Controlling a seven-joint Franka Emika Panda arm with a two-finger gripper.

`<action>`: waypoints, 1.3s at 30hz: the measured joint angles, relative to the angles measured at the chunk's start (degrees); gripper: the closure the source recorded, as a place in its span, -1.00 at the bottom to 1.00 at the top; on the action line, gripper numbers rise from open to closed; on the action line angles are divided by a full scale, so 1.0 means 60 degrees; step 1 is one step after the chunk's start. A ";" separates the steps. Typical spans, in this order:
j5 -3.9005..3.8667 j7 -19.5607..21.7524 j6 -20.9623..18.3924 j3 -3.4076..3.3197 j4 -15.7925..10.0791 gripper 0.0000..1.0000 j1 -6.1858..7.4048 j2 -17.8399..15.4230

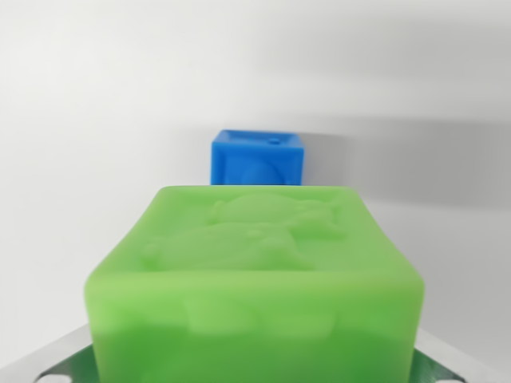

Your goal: Stack cube

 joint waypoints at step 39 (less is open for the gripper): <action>0.0027 -0.0068 0.2663 0.0014 -0.0116 1.00 0.0001 0.2587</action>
